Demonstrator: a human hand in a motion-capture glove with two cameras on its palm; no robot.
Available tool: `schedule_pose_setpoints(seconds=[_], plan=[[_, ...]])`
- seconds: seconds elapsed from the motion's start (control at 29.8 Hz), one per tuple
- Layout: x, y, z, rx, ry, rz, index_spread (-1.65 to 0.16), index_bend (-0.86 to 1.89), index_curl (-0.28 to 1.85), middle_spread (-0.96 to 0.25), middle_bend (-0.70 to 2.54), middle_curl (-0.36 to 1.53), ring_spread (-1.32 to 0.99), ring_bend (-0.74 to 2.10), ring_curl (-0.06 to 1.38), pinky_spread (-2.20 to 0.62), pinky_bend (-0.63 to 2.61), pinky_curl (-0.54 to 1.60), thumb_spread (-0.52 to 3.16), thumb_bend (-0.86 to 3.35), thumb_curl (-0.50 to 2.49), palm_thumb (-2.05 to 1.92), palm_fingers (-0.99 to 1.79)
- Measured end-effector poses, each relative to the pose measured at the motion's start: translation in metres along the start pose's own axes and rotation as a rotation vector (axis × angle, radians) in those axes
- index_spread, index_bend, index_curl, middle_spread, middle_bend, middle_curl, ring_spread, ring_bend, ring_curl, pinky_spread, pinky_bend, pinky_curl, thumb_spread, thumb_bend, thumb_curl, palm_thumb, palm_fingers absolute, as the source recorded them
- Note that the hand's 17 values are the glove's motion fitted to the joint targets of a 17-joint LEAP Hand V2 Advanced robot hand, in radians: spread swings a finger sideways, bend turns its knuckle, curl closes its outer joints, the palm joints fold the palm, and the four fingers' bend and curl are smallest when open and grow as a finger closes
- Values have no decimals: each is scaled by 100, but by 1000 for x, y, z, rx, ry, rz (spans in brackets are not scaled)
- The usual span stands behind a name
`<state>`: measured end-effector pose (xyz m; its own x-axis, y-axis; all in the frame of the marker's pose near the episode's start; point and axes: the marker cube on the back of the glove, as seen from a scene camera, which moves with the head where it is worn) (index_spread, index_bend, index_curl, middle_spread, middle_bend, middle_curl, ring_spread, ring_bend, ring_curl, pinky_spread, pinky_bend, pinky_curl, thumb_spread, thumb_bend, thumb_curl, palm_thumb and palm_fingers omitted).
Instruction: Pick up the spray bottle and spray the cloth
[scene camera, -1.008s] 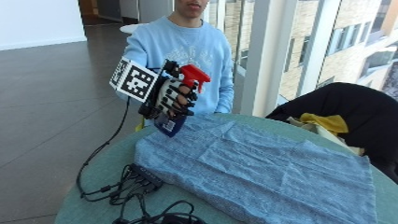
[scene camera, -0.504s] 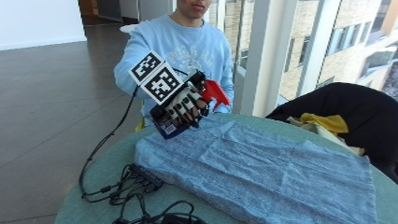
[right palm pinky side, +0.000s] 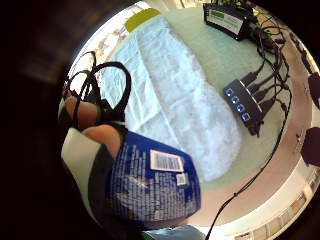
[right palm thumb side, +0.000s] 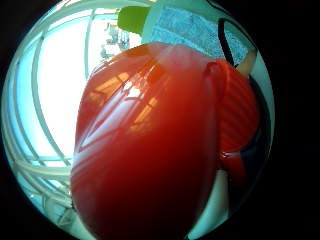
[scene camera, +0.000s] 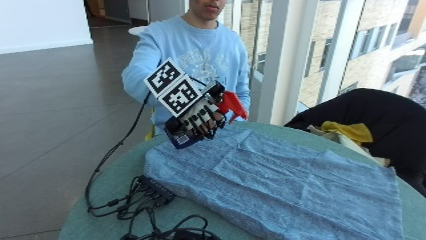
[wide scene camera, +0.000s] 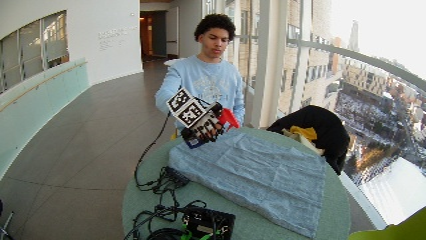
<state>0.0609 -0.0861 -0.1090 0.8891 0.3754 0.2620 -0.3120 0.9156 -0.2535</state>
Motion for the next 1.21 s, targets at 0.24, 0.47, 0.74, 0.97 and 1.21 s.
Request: schedule_pose_setpoints(seconds=[0.24,0.47,0.74,0.97,1.21], plan=[[3,1,2,-13,1,6,-19,14,37,-8,50,48,-6,55,40,4,28,37,86,-3,55,90,121],[4,3,2,-15,-9,12,-19,14,37,-8,50,48,-6,55,40,4,28,37,86,-3,56,89,121],[4,4,10,-37,-17,19,-18,14,38,-8,50,48,-6,55,40,4,29,37,85,-3,57,89,121],[2,3,12,-47,-12,18,-18,14,38,-8,50,48,-5,55,40,4,29,37,85,-3,57,89,121],[1,3,12,-59,12,28,-18,15,38,-8,50,48,-6,56,40,4,29,37,84,-3,58,89,121]])
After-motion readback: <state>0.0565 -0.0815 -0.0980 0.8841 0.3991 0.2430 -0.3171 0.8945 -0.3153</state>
